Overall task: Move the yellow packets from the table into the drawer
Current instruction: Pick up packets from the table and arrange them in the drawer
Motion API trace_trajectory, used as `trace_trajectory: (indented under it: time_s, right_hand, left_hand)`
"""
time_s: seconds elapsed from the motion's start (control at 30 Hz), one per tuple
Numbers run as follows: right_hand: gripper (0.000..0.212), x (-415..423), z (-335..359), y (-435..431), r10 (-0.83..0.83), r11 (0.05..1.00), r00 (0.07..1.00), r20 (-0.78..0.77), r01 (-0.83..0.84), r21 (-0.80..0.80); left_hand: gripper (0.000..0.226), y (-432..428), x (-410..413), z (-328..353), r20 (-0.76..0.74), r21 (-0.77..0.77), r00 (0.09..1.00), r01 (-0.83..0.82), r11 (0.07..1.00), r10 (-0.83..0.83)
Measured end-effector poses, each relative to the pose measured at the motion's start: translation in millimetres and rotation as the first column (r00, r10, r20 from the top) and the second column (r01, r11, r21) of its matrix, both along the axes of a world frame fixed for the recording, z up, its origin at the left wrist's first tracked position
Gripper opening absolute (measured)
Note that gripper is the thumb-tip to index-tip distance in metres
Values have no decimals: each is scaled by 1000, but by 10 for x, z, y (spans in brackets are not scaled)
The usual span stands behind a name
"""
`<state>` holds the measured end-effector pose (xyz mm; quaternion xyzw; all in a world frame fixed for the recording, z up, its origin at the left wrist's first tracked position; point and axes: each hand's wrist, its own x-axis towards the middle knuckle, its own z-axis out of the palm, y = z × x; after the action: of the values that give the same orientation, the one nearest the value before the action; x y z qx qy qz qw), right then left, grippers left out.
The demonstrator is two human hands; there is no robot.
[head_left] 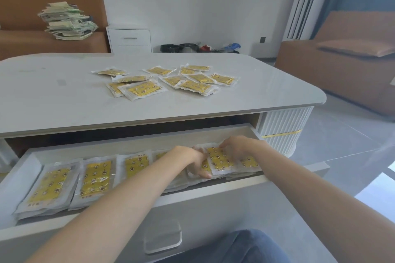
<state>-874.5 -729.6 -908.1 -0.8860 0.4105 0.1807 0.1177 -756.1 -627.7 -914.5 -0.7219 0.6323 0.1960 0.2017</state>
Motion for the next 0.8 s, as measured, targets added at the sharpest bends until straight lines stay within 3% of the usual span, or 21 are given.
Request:
trace_trajectory:
  time_s: [0.07, 0.17, 0.27, 0.5, 0.67, 0.8]
  right_hand:
    - [53, -49, -5, -69, -91, 994, 994, 54, 93, -53]
    - [39, -131, -31, -157, -173, 983, 985, -5, 173, -57]
    - [36, -165, -69, -223, -207, 978, 976, -68, 209, 26]
    - [40, -137, -133, -335, -189, 974, 980, -55, 194, 117]
    - [40, -156, -114, -281, -197, 973, 980, 15, 194, 124]
    - [40, -167, -59, -210, -211, 977, 965, 154, 204, 60]
  left_hand:
    - [82, -43, -21, -43, 10, 15, 1000, -13, 1000, 13]
    - [85, -85, -46, -82, 15, -4, 1000, -12, 1000, 12]
    - [87, -117, -81, -84, -1, -48, 1000, -15, 999, 15]
    - [80, -197, -150, -97, -68, -84, 998, -9, 996, 3]
    - [75, -247, -175, -104, -52, -87, 998, 16, 996, -21]
    - [69, -245, -161, -100, -58, -115, 998, 5, 993, -12]
